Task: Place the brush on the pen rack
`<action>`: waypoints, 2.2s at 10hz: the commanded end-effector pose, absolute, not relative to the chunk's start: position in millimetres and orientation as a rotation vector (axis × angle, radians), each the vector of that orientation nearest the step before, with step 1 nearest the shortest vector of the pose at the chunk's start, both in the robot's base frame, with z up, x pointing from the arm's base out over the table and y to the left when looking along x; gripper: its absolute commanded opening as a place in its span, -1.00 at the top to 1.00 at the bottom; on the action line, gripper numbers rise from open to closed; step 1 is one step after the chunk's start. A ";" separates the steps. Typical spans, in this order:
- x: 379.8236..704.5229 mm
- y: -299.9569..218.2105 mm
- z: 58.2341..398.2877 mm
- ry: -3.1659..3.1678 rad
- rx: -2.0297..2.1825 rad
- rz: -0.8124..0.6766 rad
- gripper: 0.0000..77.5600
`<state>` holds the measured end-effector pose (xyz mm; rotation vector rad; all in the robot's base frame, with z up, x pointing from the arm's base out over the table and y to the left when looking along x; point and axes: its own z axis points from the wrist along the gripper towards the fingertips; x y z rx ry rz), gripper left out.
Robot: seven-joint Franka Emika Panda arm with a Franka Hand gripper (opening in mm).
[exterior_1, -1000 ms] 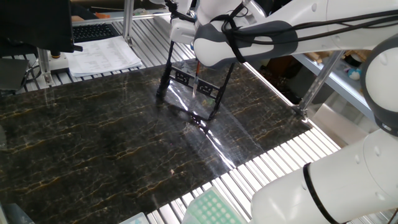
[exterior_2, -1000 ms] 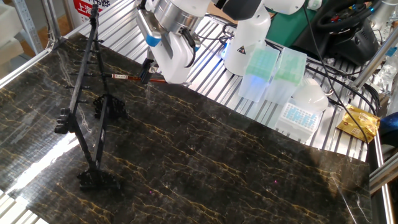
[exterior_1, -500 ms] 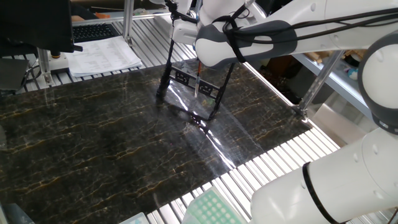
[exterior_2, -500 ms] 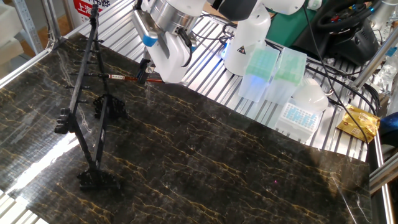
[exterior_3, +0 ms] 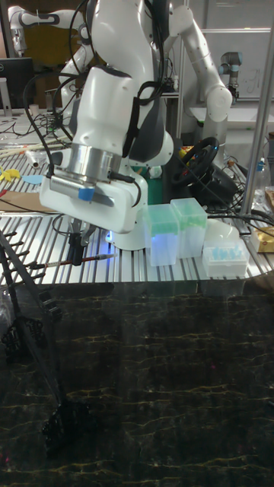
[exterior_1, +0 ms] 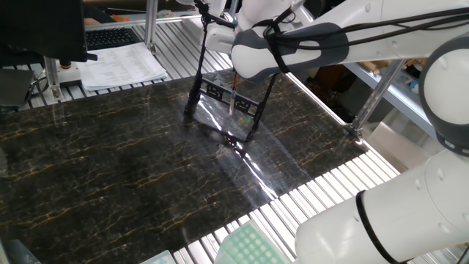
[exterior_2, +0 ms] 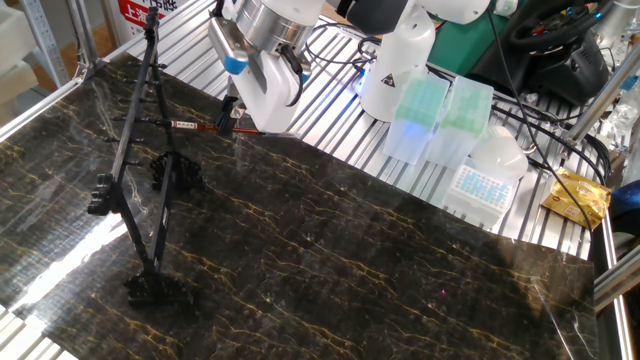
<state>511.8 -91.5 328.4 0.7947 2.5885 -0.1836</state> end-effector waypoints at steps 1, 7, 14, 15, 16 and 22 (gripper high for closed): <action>512.4 -91.4 329.4 2.576 0.836 -0.164 0.97; 512.6 -91.2 329.2 2.545 0.899 -0.146 -1.00; 512.6 -91.2 329.2 2.545 0.899 -0.146 -1.00; 512.6 -91.2 329.2 2.545 0.899 -0.146 -1.00; 512.6 -91.2 329.2 2.545 0.899 -0.146 -1.00; 508.9 -60.4 347.7 2.860 0.871 -0.146 -1.00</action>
